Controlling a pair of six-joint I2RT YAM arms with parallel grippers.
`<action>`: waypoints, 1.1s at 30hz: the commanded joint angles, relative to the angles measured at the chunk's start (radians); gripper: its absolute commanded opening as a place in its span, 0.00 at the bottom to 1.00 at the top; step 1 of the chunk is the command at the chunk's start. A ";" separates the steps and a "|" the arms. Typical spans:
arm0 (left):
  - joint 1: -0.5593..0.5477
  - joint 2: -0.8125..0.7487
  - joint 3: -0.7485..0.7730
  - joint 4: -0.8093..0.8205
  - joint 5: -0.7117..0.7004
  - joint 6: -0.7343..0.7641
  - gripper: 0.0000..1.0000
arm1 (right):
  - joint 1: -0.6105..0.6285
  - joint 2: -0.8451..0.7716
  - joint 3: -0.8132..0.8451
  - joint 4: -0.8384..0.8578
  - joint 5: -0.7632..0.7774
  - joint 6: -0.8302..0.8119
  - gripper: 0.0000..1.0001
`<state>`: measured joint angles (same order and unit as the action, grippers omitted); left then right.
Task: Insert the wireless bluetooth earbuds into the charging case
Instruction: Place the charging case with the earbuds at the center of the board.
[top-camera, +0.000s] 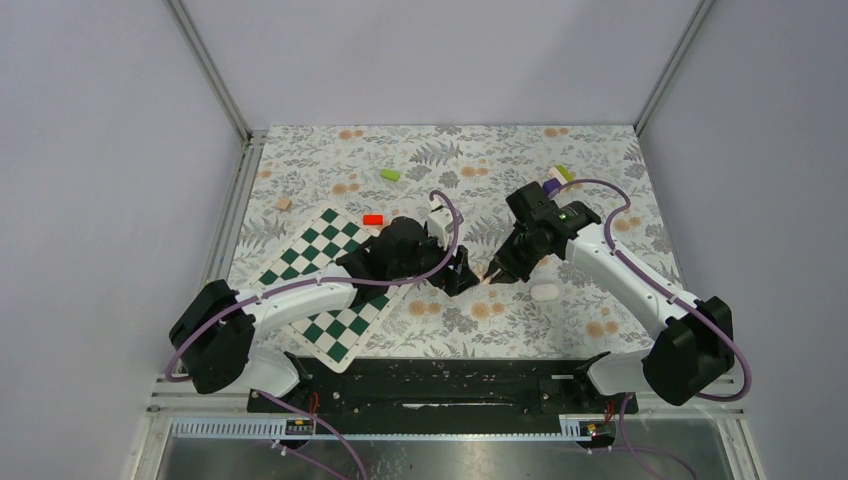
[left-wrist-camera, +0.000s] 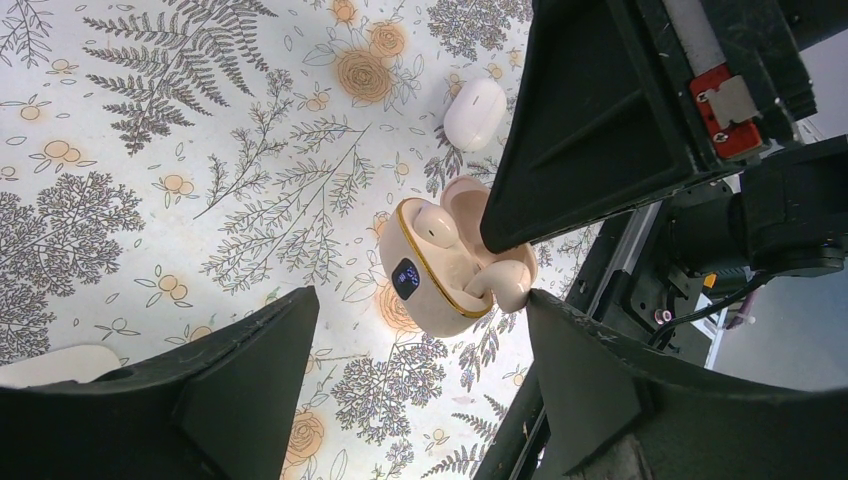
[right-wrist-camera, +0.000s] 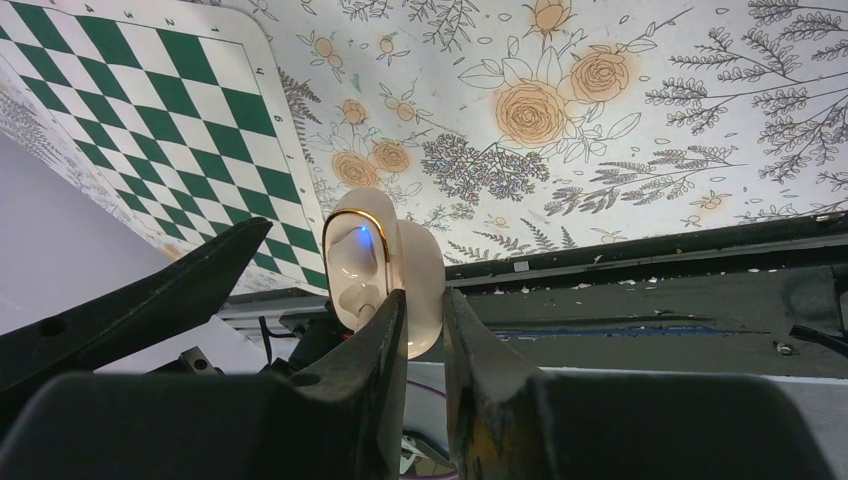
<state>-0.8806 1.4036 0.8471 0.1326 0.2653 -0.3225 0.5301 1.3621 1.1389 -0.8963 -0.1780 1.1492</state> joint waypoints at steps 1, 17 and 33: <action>0.013 -0.009 0.013 0.043 0.001 -0.007 0.77 | -0.004 -0.034 -0.005 -0.001 -0.014 0.013 0.00; 0.025 -0.022 0.014 0.021 -0.018 0.003 0.77 | -0.004 -0.034 -0.001 0.000 -0.015 0.012 0.00; 0.039 -0.066 -0.004 -0.003 0.014 0.010 0.64 | -0.004 -0.025 0.008 -0.001 -0.020 0.007 0.00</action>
<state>-0.8536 1.3777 0.8463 0.1028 0.2821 -0.3214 0.5293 1.3605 1.1336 -0.8810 -0.1776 1.1503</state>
